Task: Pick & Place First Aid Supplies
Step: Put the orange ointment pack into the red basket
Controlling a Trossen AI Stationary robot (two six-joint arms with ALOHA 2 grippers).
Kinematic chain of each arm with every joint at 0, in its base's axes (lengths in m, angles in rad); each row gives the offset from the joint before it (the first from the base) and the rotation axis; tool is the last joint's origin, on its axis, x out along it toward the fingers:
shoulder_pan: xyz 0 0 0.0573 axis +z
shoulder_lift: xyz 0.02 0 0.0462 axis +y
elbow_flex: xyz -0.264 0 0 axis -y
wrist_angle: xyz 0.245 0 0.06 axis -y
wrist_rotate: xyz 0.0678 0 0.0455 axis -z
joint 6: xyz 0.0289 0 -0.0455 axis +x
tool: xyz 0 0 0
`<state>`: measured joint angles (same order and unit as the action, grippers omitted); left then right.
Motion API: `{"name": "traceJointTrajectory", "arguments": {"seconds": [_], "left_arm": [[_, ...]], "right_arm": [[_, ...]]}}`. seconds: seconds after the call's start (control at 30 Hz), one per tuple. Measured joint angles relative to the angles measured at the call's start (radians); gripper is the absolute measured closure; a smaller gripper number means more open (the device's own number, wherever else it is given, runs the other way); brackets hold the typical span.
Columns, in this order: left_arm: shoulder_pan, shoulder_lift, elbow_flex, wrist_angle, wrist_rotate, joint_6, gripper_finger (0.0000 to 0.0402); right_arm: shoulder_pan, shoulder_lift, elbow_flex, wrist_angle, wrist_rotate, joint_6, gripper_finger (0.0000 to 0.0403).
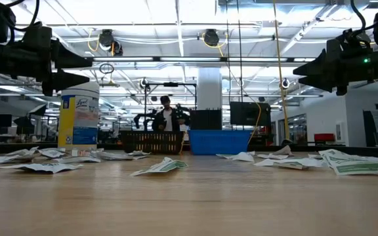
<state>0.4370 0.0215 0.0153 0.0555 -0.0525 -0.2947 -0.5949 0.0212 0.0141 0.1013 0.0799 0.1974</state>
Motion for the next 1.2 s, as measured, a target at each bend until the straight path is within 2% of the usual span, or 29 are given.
{"name": "traceJointTrajectory", "arguments": {"seconds": [0.17,0.3,0.47,0.9,1.2], "left_arm": [[0.000,0.000,0.000,0.000,0.000,0.000,0.0096],[0.000,0.000,0.000,0.000,0.000,0.000,0.0096],[0.000,0.000,0.000,0.000,0.000,0.000,0.0096],[0.000,0.000,0.000,0.000,0.000,0.000,0.0096],[0.000,0.000,0.000,0.000,0.000,0.000,0.0096]], "right_arm": [[0.003,0.002,0.012,-0.006,-0.001,0.027,0.0149],[0.003,0.046,0.087,-0.109,0.031,0.030,0.0149],[0.003,0.145,0.241,-0.246,0.131,0.117,0.0149],[0.004,0.424,0.651,-0.656,0.129,0.134,0.0149],[0.019,0.592,0.910,-1.002,0.129,0.263,0.0149]]}}
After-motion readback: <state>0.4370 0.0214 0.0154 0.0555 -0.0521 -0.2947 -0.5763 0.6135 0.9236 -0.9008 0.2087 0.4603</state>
